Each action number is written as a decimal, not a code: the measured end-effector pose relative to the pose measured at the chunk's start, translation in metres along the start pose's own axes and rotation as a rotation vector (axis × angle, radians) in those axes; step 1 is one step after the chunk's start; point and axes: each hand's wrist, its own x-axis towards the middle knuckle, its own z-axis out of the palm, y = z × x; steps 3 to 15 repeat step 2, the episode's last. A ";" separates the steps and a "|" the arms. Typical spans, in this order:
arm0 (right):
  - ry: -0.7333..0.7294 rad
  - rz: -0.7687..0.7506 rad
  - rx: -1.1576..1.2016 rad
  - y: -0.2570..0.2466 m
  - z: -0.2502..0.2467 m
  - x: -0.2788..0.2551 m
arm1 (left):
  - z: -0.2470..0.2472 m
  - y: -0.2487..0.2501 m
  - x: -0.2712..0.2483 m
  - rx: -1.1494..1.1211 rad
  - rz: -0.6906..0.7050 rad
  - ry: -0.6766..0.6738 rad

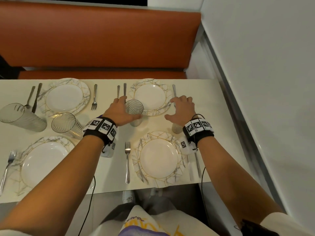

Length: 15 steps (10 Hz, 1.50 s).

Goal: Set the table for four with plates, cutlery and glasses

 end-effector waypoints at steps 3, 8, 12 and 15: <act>0.086 -0.156 0.122 -0.047 0.012 -0.010 | -0.010 -0.025 -0.040 -0.088 -0.012 0.093; 0.086 -0.156 0.122 -0.047 0.012 -0.010 | -0.010 -0.025 -0.040 -0.088 -0.012 0.093; 0.086 -0.156 0.122 -0.047 0.012 -0.010 | -0.010 -0.025 -0.040 -0.088 -0.012 0.093; 0.086 -0.156 0.122 -0.047 0.012 -0.010 | -0.010 -0.025 -0.040 -0.088 -0.012 0.093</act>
